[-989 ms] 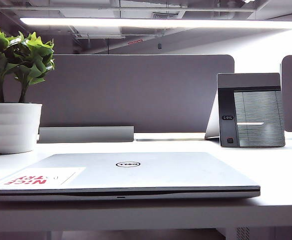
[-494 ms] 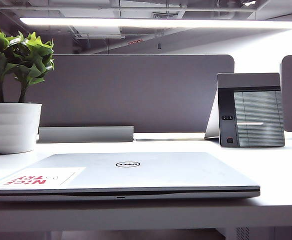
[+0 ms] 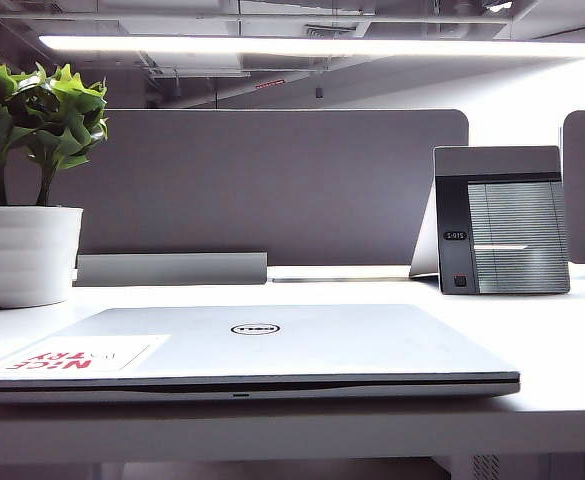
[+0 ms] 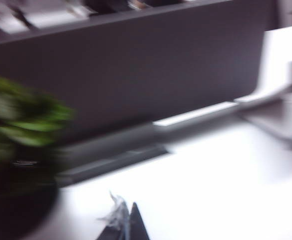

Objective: Close the laptop lid.

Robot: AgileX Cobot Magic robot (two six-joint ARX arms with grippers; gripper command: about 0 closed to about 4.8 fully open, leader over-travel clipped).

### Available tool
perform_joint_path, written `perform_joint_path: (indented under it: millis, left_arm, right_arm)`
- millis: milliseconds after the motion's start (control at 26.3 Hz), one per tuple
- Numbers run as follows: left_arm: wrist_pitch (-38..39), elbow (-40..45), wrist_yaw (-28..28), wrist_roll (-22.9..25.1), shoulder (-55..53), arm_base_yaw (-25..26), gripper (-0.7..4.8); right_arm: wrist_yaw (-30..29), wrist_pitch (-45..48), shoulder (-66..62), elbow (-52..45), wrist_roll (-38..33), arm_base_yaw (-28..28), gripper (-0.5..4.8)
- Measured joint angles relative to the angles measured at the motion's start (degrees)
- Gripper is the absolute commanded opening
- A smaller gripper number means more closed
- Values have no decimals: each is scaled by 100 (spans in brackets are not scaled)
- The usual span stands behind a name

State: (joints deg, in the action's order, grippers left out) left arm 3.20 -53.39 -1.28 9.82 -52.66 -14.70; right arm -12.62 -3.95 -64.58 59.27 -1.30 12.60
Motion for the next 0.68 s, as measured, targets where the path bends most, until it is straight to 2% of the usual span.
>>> perform_joint_path:
  millis: [76, 152, 342, 494, 570, 684]
  left_arm:
    - [52, 0, -490, 236, 127, 42, -5]
    - [111, 4, -811, 260, 238, 39, -5]
    - [162, 7, -1954, 205, 796, 33, -5]
    - [352, 2, -2653, 59, 1528, 33, -5]
    - [527, 2, -2820, 2, 1895, 83, -5]
    - [1049, 0, -2647, -267, 2487, 317, -5]
  right_arm:
    - [2, -4, 0, 0, -2, -7, 0]
    - [0, -7, 0, 0, 0, -4, 0]
    - [2, -26, 0, 0, 0, -9, 0]
    - [0, -26, 0, 0, 0, -7, 0]
    - [0, -28, 0, 0, 0, -7, 0]
    - [0, -63, 0, 0, 0, -7, 0]
